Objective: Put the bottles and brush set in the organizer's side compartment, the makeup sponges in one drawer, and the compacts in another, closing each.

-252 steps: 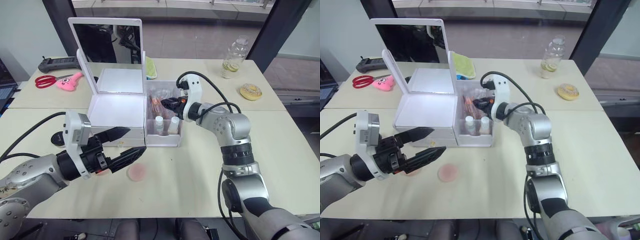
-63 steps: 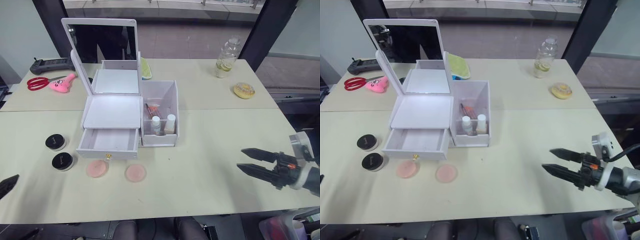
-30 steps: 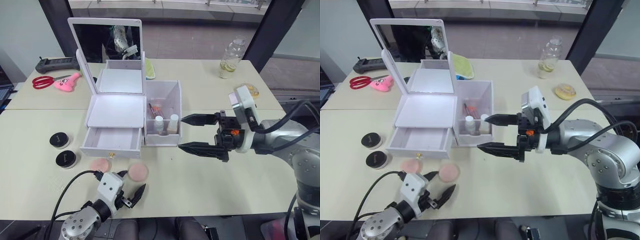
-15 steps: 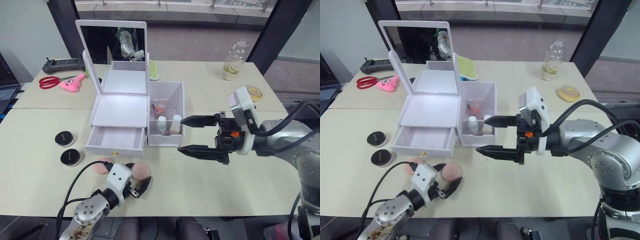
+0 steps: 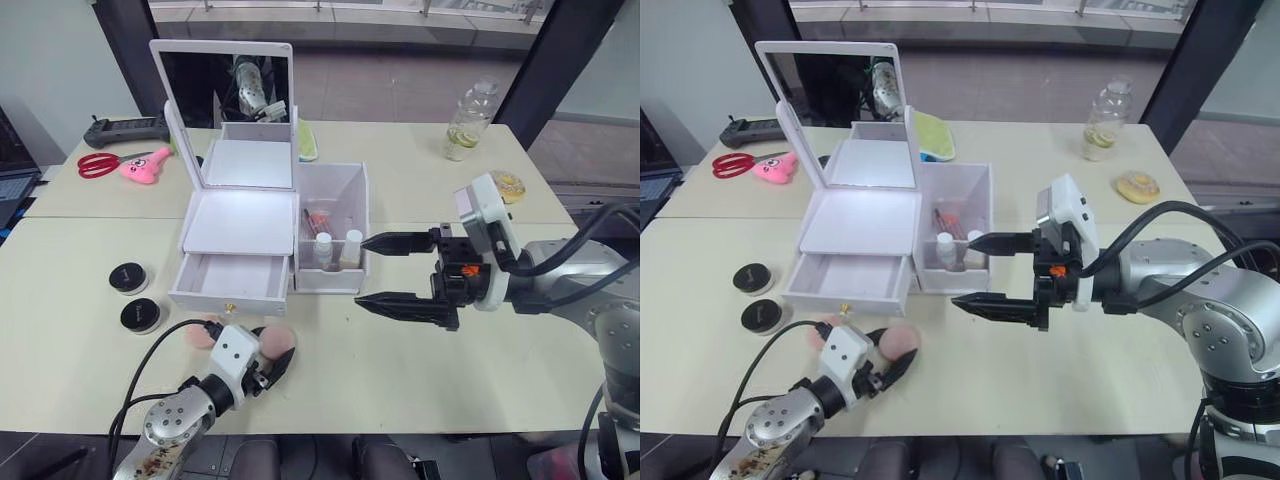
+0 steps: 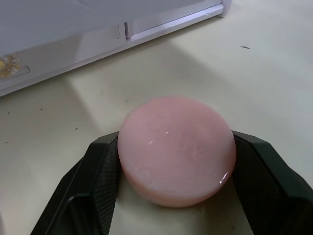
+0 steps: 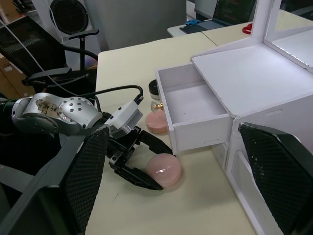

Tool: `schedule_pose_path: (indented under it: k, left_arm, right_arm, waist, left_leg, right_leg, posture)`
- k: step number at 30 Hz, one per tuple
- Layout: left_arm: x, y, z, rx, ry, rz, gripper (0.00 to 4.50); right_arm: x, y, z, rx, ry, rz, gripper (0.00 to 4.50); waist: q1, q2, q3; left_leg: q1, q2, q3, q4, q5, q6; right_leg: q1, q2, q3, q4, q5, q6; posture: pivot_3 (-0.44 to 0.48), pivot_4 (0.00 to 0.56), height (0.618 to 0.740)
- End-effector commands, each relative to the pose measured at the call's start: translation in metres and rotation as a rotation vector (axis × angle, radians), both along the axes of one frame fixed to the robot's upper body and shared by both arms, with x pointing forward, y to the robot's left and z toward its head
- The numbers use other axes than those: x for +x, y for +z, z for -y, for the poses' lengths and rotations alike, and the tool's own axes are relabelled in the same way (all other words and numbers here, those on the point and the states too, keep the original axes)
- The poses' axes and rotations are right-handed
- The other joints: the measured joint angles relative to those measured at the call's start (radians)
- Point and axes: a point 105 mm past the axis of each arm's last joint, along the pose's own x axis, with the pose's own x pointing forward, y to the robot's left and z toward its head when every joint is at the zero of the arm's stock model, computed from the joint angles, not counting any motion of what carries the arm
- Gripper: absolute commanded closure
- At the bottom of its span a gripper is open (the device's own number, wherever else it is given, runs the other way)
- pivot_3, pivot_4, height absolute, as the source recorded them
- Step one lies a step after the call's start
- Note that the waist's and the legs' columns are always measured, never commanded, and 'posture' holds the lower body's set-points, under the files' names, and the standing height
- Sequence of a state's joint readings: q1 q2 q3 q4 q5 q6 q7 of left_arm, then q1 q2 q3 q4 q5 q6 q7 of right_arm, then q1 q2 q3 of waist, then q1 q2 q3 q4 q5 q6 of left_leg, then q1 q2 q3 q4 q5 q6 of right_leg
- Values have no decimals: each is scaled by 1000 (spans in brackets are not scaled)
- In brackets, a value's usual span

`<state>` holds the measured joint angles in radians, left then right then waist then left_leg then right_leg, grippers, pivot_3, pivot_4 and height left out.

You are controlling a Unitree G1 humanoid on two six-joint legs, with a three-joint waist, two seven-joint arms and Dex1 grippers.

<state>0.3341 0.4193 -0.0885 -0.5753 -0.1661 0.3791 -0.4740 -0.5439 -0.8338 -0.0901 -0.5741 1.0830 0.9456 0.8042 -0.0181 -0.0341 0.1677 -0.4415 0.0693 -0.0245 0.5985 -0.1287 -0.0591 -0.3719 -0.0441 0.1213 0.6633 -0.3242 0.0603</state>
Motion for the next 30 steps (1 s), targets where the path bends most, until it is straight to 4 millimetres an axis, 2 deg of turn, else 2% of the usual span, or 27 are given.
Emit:
schedule_pose_path:
  k: [1, 8, 10, 13, 16, 19, 22, 26, 30]
  left_arm:
    - [-18, 11, -12, -11, -59, 0, 1526]
    - [-64, 56, -46, -53, -144, -77, 1526]
    - [-74, 69, -60, -35, -139, -102, 1526]
    - [-80, 93, -93, 7, -87, -114, 1526]
    - [-70, 127, -121, -6, -17, -35, 1526]
    - [-68, 141, -128, -25, -32, -36, 1526]
    - [-46, 160, -129, -36, -53, 52, 1526]
    - [-17, 163, -122, -44, -77, 94, 1526]
    - [4, 152, -111, -41, -137, 61, 1526]
  right_arm:
    - [-3, 5, 0, -8, 14, 40, 0]
    - [0, 9, -2, 8, 38, 69, 0]
    - [1, 8, -2, 8, 39, 68, 0]
    - [1, 7, -1, 14, 39, 61, 0]
    - [0, 4, -3, 25, 41, 52, 0]
    - [-1, 2, -4, 27, 45, 48, 0]
    - [-1, 1, -5, 30, 44, 48, 0]
    - [-2, 0, -7, 36, 41, 52, 0]
    - [-3, -1, -9, 39, 26, 54, 0]
  waist:
    - [-6, 0, 0]
    - [-24, -1, 1]
    - [-25, -2, 1]
    - [-24, -2, 2]
    - [-20, -2, 2]
    - [-24, -3, 2]
    - [-22, -2, 2]
    - [-24, -2, 2]
    - [-27, -2, 2]
  left_leg:
    - [0, 0, 0, 0, 0, 0]
    - [0, 2, 0, -3, 0, 0]
    - [0, 1, 1, -2, 0, 0]
    - [0, 2, 1, -3, 0, 0]
    - [0, 2, 1, -3, 0, 0]
    - [-1, 2, 2, -3, 0, 0]
    - [-2, 2, 3, -3, 0, 0]
    - [-3, 2, 2, -4, 0, 0]
    - [-4, 2, 2, -5, 0, 0]
  right_leg:
    - [0, 0, 0, 0, 0, 0]
    - [-3, 0, -1, 1, -1, -2]
    - [-3, 0, 0, 0, -3, -5]
    - [-3, 0, -1, 0, -5, -8]
    - [-9, -1, -1, 0, -5, -9]
    - [-10, -1, -1, 0, -5, -9]
    - [-12, -1, 0, 1, -4, -8]
    - [-14, 1, -1, 2, -2, -5]
    - [-14, 1, 0, 2, -1, -3]
  posture:
    - [0, 150, 740]
    - [0, 150, 740]
    - [0, 150, 740]
    - [0, 150, 740]
    - [0, 150, 740]
    - [0, 150, 740]
    - [0, 150, 740]
    - [0, 150, 740]
    - [0, 150, 740]
